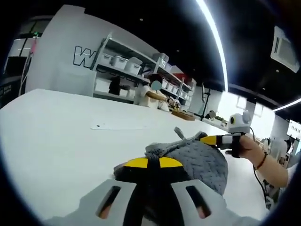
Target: Open the folded towel by lifting each exposed corner and separating the folded layers until the towel lies flat within the target outline without major curled edges
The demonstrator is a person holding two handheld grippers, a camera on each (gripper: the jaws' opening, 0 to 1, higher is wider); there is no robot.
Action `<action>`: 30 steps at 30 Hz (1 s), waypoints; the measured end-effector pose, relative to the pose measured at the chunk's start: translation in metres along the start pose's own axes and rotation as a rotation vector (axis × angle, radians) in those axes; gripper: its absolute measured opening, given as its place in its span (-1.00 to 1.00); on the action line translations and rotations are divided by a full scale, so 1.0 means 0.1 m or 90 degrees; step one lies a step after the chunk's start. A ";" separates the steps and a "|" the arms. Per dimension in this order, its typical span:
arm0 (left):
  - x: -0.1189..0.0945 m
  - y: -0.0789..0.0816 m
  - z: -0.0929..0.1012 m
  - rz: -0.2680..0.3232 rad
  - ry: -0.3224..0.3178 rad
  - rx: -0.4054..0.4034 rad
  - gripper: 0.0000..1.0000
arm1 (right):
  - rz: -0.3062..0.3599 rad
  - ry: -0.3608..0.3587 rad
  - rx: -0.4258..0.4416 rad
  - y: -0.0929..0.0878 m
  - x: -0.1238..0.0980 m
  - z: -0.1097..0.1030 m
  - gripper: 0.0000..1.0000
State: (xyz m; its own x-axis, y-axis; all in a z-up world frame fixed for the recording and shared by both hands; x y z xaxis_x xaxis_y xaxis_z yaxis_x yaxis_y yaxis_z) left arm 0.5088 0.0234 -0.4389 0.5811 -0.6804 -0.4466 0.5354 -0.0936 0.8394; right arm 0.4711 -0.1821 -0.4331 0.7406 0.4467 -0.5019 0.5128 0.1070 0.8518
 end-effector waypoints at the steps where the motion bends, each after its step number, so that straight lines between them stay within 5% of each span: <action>1: 0.00 0.00 -0.01 0.000 0.001 -0.001 -0.95 | 0.003 -0.002 0.004 0.01 0.00 0.01 -1.00; 10: -0.04 -0.03 0.00 0.006 0.007 0.009 -0.95 | 0.015 0.011 0.044 0.06 -0.05 0.08 -1.00; 23: -0.03 -0.04 0.00 0.021 -0.020 -0.045 -0.95 | 0.022 0.021 0.073 0.07 -0.03 0.14 -1.00; 30: -0.05 -0.04 0.07 0.030 -0.010 -0.011 -0.95 | 0.025 0.019 0.084 0.06 -0.04 0.16 -1.00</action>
State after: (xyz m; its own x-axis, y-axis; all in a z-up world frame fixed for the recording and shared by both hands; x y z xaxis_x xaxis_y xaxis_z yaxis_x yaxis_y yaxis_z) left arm 0.4994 0.0221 -0.4383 0.5959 -0.6952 -0.4020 0.5190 -0.0486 0.8534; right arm 0.4782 -0.1975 -0.4279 0.7490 0.4747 -0.4622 0.5376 -0.0277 0.8428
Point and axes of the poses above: the point that each gripper's makers call its tool centre point, and the gripper's own axes: x roughly forward along the fingers, z roughly to its right, y roughly out of its top, the point moved 2 cm from there along -x, roughly backward along the fingers, and after that the axes turned 12 degrees about -z, right-handed, at the moved point
